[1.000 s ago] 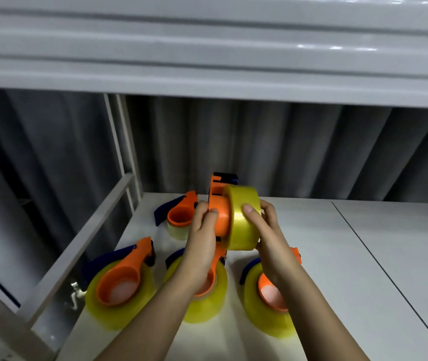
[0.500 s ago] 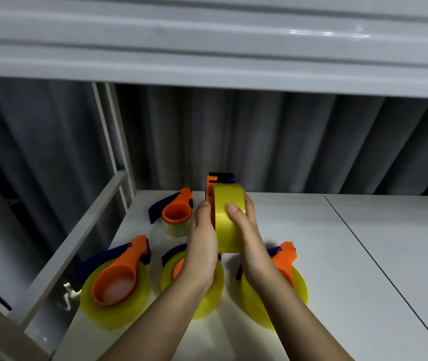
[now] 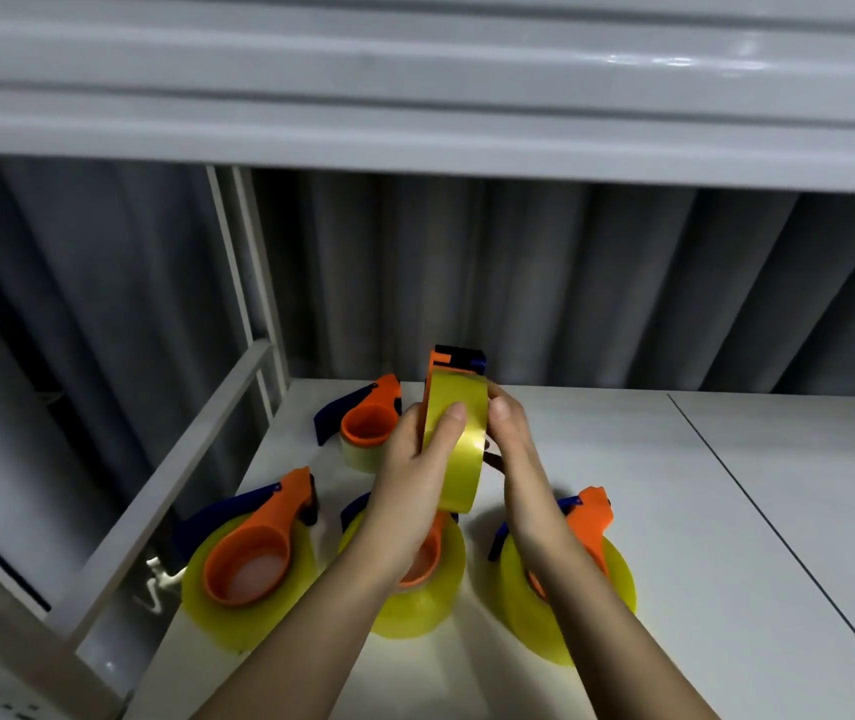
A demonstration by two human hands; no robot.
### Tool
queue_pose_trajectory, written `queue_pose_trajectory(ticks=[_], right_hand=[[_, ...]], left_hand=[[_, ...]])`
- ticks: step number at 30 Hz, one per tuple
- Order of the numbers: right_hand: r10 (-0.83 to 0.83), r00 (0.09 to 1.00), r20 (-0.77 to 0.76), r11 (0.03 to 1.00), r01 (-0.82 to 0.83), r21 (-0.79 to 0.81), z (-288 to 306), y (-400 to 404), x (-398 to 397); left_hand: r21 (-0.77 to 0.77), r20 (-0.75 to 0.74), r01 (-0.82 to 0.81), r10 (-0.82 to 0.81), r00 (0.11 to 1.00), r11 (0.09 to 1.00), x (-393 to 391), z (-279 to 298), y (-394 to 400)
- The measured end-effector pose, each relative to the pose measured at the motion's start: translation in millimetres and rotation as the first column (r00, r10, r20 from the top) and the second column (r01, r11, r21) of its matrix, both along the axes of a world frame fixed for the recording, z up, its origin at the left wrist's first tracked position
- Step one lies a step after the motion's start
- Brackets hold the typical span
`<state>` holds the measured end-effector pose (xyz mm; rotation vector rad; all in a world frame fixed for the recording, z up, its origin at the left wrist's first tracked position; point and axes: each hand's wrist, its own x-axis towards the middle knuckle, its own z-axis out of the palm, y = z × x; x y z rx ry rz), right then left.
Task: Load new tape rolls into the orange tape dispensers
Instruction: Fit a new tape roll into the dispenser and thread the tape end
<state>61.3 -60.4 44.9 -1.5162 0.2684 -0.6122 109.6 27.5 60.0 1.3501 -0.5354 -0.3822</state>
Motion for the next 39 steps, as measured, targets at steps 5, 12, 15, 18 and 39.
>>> queue_pose_trajectory(ticks=[5, 12, 15, 18, 39], right_hand=[[-0.106, 0.994, -0.039, 0.946, 0.089, -0.311, 12.9, -15.9, -9.5], [-0.101, 0.994, -0.034, 0.904, 0.077, -0.420, 26.2, -15.8, -11.3], [-0.124, 0.992, -0.015, 0.870, 0.102, -0.482, 26.5, -17.2, -12.3], [-0.123, 0.992, 0.004, 0.873, 0.110, -0.476, 29.0, -20.6, -13.3], [-0.289, 0.956, -0.039, 0.842, 0.235, -0.486, 25.4, -43.5, -7.4]], left_hand=[[0.128, 0.180, 0.025, -0.048, 0.982, 0.991, 2.4, -5.1, 17.1], [0.197, 0.330, -0.088, 0.018, 0.944, 0.976, 3.9, -10.8, 24.3], [0.190, 0.337, -0.089, 0.020, 0.941, 0.978, 4.7, -10.5, 25.6], [0.166, 0.332, -0.075, 0.016, 0.943, 0.983, 4.3, -10.5, 26.7], [0.183, 0.086, 0.237, -0.256, 0.963, 0.954, 10.7, -3.4, 33.2]])
